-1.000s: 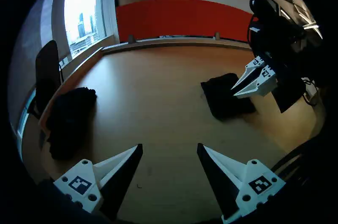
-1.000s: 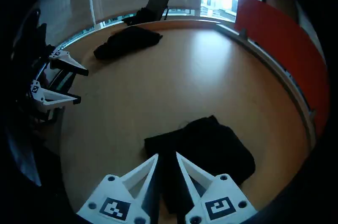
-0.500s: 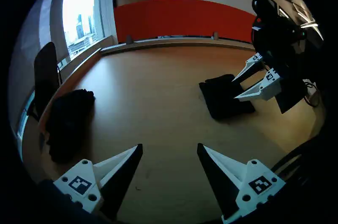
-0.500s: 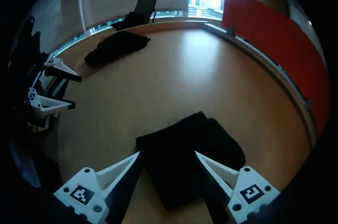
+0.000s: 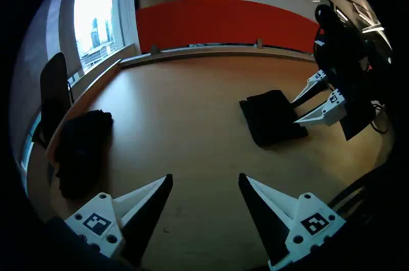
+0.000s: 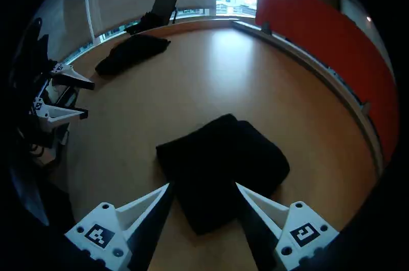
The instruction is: Fold towel
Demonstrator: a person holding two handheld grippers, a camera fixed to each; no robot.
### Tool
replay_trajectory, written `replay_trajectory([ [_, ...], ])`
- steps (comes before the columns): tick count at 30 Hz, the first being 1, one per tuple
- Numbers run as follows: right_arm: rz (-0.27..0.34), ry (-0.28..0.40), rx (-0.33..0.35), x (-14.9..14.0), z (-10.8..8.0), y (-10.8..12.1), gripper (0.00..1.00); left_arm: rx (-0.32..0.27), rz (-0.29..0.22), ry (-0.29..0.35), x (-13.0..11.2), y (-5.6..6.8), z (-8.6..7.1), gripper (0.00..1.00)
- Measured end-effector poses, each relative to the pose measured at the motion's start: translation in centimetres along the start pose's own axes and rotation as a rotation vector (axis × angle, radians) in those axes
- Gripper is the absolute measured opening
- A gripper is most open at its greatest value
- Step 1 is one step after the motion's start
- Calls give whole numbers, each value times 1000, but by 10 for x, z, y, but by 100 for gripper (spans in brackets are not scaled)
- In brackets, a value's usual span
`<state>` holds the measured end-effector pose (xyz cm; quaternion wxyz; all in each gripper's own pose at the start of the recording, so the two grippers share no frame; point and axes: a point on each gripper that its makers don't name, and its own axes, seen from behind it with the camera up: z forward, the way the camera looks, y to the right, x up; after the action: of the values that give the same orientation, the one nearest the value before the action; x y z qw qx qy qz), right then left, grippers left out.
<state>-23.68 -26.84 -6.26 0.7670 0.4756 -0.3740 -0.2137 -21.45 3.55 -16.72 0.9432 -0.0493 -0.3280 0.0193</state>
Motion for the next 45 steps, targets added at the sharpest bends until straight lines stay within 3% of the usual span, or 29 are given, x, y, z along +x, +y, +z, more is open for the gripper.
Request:
replay_trajectory([
  [11, 29, -26, -25, -24, -9, 6, 81, -2, 5, 0, 0, 0, 0, 96],
  [24, 50, -73, -26, -59, -9, -3, 80, -5, 7, -2, 0, 4, 2, 96],
  [30, 66, -85, -30, -67, -7, -3, 70, -6, 5, -2, 0, 4, 2, 95],
  [37, 92, -87, -37, -71, -4, -3, 52, -4, 3, 0, 1, 3, 2, 96],
  [45, 109, -89, -48, -73, -1, -2, 43, -4, 4, 0, 0, 3, 1, 96],
])
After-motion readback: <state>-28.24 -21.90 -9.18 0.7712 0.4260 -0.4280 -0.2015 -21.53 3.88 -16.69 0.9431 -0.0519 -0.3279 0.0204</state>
